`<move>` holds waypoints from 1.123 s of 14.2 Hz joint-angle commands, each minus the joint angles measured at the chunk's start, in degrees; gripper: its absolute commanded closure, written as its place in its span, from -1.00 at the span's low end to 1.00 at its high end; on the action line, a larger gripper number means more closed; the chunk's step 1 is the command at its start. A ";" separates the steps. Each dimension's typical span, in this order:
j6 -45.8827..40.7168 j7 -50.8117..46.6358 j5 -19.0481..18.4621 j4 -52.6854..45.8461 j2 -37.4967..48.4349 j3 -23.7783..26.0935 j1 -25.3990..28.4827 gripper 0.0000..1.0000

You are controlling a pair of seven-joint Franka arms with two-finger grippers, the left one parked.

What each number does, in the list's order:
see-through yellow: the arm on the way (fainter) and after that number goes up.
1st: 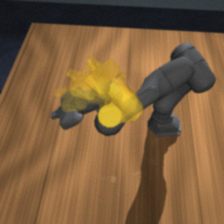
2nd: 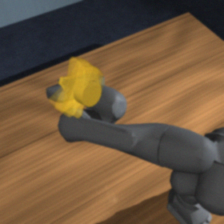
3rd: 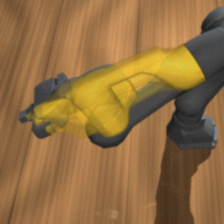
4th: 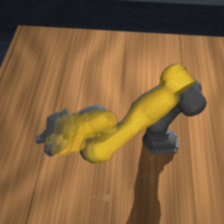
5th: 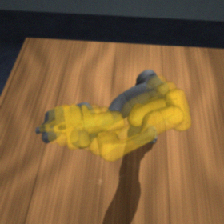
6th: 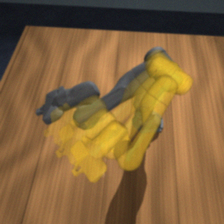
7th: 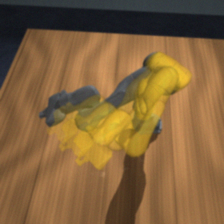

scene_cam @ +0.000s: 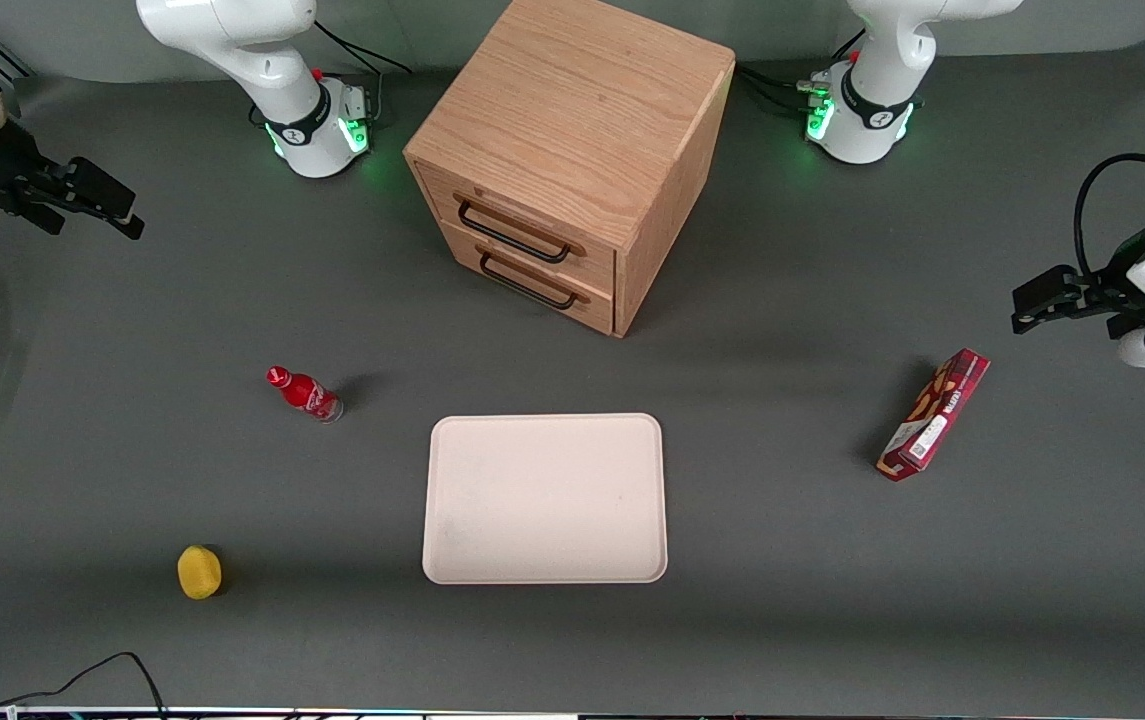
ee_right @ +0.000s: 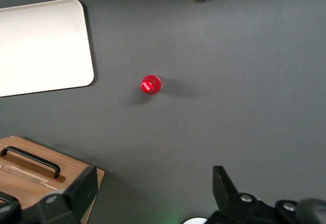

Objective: Open upper drawer

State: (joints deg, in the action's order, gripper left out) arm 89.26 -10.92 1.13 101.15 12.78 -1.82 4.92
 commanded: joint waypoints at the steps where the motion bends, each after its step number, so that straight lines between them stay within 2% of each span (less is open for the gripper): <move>1: -1.54 0.28 -0.07 -1.40 -0.30 -0.20 0.09 -1.00; 10: -3.73 0.20 1.07 -4.73 -1.26 1.11 0.62 -1.00; 13: -5.06 0.20 1.42 -6.75 -1.26 8.65 0.79 -1.00; 14: -5.67 0.11 2.64 -6.84 -1.26 11.37 0.88 -1.00; 16: -5.85 -0.07 7.46 -6.85 -1.26 14.72 1.15 -1.00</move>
State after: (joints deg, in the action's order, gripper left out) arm 85.03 -11.02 4.83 96.16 12.54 10.73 5.80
